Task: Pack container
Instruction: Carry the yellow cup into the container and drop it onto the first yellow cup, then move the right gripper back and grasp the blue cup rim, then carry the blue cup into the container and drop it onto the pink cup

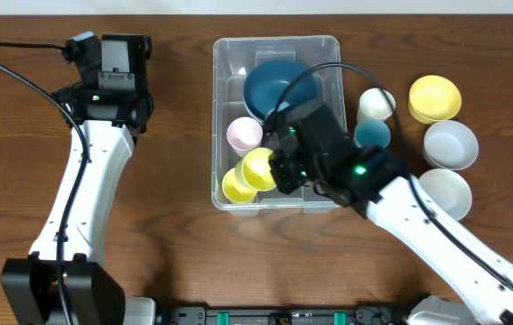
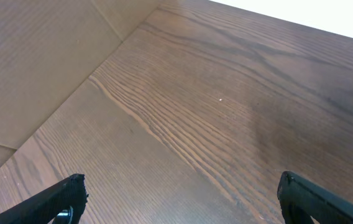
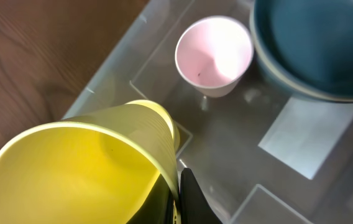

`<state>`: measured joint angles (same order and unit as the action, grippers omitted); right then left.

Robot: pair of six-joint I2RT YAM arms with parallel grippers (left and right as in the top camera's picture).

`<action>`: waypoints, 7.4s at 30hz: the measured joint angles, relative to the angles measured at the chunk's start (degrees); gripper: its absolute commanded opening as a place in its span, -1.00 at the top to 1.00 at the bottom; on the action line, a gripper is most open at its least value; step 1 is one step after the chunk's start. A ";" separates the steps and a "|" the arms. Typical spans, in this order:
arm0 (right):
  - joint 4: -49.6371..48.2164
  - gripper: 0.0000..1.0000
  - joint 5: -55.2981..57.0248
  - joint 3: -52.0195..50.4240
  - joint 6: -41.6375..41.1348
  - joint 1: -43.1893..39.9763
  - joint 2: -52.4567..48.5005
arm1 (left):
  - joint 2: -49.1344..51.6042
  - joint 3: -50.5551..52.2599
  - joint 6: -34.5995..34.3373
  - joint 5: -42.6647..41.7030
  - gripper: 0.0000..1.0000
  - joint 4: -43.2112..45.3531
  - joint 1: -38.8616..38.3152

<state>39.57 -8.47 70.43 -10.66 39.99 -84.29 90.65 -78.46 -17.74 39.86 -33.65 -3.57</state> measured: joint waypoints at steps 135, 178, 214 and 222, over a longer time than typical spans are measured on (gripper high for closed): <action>9.44 0.97 11.76 5.18 -6.88 -35.10 -21.66 | 0.00 0.00 0.00 0.00 -0.96 -0.02 0.00; 1.84 0.97 6.67 5.38 -4.63 -9.31 6.71 | 0.00 0.00 0.00 0.00 -0.96 0.00 0.00; -8.72 0.97 6.38 9.20 -4.63 -3.48 -17.88 | 0.00 0.00 0.00 0.00 -0.96 0.00 0.00; -9.16 0.28 6.47 9.25 -4.28 -3.48 -17.88 | 0.00 0.00 0.00 0.00 -0.96 -0.02 0.00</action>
<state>30.41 -2.00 79.68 -14.94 36.51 -102.17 90.65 -78.46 -17.74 39.86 -33.67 -3.57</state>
